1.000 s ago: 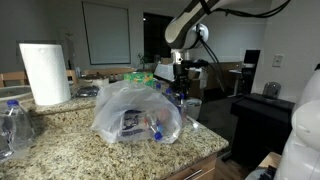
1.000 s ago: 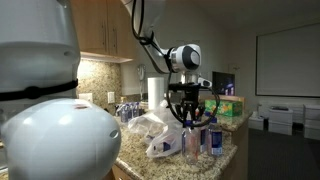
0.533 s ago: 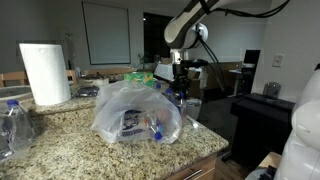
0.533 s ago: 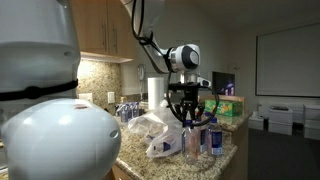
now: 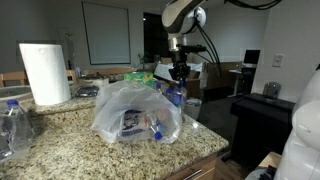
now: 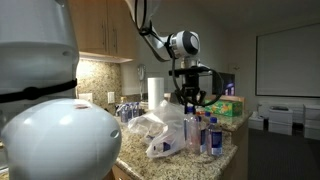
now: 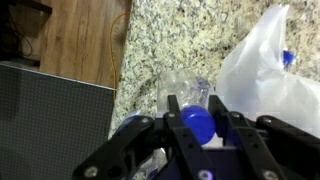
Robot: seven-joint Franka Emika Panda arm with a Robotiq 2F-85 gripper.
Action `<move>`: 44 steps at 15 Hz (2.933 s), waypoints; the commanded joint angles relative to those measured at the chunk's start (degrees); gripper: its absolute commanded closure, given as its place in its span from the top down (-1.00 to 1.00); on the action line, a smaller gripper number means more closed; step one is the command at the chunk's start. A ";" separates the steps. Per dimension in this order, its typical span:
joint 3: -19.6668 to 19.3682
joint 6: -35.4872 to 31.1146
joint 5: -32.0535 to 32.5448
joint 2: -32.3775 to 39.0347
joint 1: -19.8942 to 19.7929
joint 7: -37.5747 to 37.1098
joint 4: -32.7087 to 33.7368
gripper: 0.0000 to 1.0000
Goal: Put the bottles in the plastic bag
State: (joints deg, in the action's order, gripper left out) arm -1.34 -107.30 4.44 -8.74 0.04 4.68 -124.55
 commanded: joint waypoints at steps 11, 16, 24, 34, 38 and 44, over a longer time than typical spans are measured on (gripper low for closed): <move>10.61 20.10 4.27 -9.24 6.37 -5.61 14.64 -0.77; 14.86 24.42 2.61 -8.90 10.07 -6.29 15.72 -0.78; 19.44 20.07 -1.83 -7.88 15.26 -8.57 5.34 -0.78; 26.45 -16.68 13.21 -3.48 15.25 -29.89 -12.18 -0.78; 25.90 -24.19 27.49 -0.55 13.18 -38.85 -12.57 -0.78; 23.38 -30.50 49.77 3.98 11.43 -52.43 -12.08 -0.78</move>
State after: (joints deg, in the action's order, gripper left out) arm 22.95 -135.29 45.48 -7.48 12.07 -41.32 -136.71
